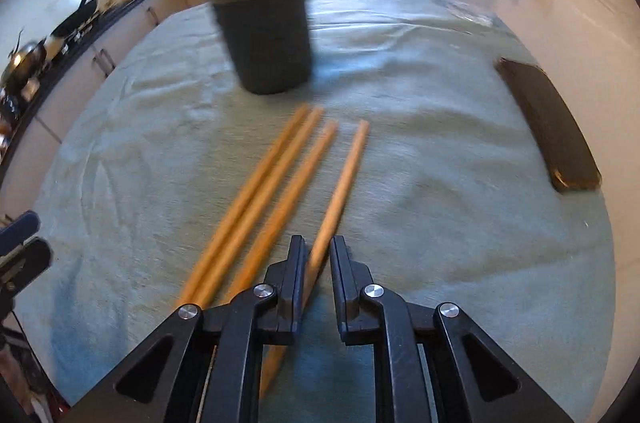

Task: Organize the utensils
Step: 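Close the right tool on a wooden chopstick while the left tool grasps another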

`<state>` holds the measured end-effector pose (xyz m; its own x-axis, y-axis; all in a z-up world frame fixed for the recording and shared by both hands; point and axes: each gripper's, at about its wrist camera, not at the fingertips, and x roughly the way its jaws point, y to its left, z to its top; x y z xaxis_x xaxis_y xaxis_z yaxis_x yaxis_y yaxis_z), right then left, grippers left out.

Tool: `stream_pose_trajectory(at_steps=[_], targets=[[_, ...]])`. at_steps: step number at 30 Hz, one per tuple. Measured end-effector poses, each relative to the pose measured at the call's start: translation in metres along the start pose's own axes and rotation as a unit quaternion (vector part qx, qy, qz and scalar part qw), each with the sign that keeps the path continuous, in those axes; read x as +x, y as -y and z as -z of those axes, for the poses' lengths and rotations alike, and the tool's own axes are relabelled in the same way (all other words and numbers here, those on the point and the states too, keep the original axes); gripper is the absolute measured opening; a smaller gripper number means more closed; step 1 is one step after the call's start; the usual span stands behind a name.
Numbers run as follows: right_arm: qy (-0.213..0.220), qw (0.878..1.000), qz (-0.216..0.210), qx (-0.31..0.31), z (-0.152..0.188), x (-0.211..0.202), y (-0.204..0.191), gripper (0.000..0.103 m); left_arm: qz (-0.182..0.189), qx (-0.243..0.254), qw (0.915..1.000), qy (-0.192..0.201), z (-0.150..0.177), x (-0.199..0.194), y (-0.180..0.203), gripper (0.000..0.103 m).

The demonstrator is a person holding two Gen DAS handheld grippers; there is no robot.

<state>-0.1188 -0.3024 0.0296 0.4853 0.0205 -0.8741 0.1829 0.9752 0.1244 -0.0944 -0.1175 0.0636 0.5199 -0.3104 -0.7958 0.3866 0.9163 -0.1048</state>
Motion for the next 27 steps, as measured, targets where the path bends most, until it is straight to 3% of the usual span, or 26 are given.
stream_pose_trajectory(at_steps=[2, 5, 11, 14, 16, 26, 27], targets=[[0.001, 1.0, 0.012, 0.008, 0.003, -0.004, 0.012, 0.013, 0.01, 0.019, 0.9997, -0.005, -0.006, 0.013, 0.016, 0.069], [0.005, 1.0, -0.003, 0.028, 0.006, -0.006, 0.03, 0.013, 0.019, 0.052, 0.9984, -0.009, -0.017, 0.033, 0.04, 0.069], [0.017, 0.999, -0.021, 0.036, 0.009, -0.007, 0.036, 0.014, 0.065, 0.082, 0.9943, -0.025, -0.038, 0.067, 0.07, 0.052], [0.02, 0.999, -0.026, 0.037, 0.011, -0.007, 0.038, 0.014, 0.067, 0.085, 0.9931, -0.046, -0.043, 0.086, 0.076, 0.039], [0.022, 0.998, -0.031, 0.04, 0.012, -0.008, 0.039, 0.014, 0.062, 0.086, 0.9925, -0.062, -0.043, 0.096, 0.077, 0.021], [0.029, 0.999, -0.019, 0.028, 0.012, -0.007, 0.033, 0.014, 0.044, 0.092, 0.9929, -0.061, -0.046, 0.111, 0.081, 0.02], [0.029, 0.999, -0.015, 0.026, 0.012, -0.007, 0.032, 0.014, 0.041, 0.083, 0.9937, -0.063, -0.048, 0.111, 0.079, 0.016]])
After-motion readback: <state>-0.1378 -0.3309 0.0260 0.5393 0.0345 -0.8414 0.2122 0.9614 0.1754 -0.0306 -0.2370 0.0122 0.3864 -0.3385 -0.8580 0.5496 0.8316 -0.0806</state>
